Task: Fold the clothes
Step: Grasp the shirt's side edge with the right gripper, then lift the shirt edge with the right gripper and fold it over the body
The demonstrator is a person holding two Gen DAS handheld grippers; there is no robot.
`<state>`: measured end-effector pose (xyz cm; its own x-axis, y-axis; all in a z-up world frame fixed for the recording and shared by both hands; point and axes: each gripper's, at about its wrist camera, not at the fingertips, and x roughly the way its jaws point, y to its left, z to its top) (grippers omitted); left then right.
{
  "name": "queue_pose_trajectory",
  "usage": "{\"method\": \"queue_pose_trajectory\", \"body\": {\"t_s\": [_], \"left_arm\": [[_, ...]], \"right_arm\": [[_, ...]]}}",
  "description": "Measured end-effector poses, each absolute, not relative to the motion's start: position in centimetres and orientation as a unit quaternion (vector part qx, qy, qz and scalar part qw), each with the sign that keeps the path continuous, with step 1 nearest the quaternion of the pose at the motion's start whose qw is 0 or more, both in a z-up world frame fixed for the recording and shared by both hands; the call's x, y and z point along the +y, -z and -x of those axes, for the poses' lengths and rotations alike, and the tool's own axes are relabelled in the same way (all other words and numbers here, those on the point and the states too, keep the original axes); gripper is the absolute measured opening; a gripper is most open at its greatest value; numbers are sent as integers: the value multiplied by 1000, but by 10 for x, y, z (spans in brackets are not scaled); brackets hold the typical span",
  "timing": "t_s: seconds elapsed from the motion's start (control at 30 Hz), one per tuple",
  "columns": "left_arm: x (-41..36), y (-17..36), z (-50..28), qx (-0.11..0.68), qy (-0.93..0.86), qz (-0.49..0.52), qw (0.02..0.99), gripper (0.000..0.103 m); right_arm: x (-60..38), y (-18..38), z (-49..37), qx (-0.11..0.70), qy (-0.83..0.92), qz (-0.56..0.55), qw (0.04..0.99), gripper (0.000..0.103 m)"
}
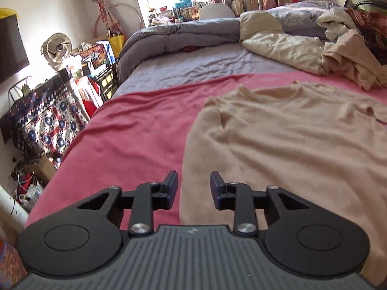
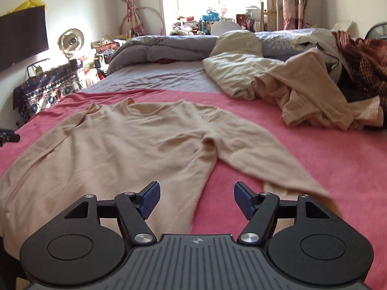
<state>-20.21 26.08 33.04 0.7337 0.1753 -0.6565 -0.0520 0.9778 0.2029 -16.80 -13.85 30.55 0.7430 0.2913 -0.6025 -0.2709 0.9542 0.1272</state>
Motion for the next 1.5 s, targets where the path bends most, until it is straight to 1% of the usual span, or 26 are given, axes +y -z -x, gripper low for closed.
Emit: {"method": "queue_pose_trajectory", "body": {"t_s": [0.03,0.1,0.13,0.17,0.23,0.33,0.4,0.47,0.5,0.6,0.67,0.73,0.83,0.9,0.97,1.07,1.2,1.27,1.3,1.4,1.5], "left_arm": [[259,-325,214,369,-61,-83,924,38],[255,-319,235,374,-65,-84,921,38],[251,-318,243,373,-68,-86,921,38],[249,-318,248,372,-72,-88,921,38],[249,-318,255,367,-82,-93,922,40],[261,-324,262,354,-107,-88,925,40],[275,-328,265,344,-124,-78,927,40],[287,-331,270,335,-146,-74,928,41],[293,-332,272,332,-158,-73,927,42],[312,-330,280,327,-165,-40,930,43],[321,-325,284,326,-162,-15,931,43],[326,-316,284,328,-158,1,931,43],[326,-300,280,338,-161,7,927,44],[324,-290,278,340,-174,15,924,46],[325,-284,281,332,-181,30,925,46],[324,-281,282,328,-180,32,927,48],[324,-281,282,327,-177,37,928,50],[322,-281,281,327,-178,35,928,50],[321,-281,282,327,-178,33,928,50],[320,-284,283,326,-178,33,928,50],[320,-286,283,325,-178,34,928,51]], "right_arm": [[-133,-303,179,328,-162,-22,930,68],[-121,-300,197,331,-195,-24,923,64],[-113,-298,203,338,-205,-18,918,61],[-104,-298,206,346,-204,-4,916,54],[-89,-297,209,359,-194,15,913,47],[-71,-308,210,361,-237,-21,902,46],[-43,-322,219,329,-317,-24,889,46],[-6,-328,226,316,-401,-32,860,46],[15,-327,227,328,-439,-42,836,46],[62,-307,228,387,-475,-48,788,45],[78,-291,229,421,-468,-51,775,45],[81,-278,226,449,-465,-76,760,45],[81,-272,220,459,-464,-102,751,45],[82,-269,215,461,-467,-116,745,43],[85,-268,213,462,-469,-122,743,37],[92,-265,213,465,-479,-130,733,33],[94,-255,203,483,-468,-186,716,28],[97,-247,197,498,-457,-207,707,17],[99,-244,196,504,-454,-212,704,14],[99,-248,196,504,-454,-209,704,9],[94,-258,192,501,-440,-207,716,6]]}}
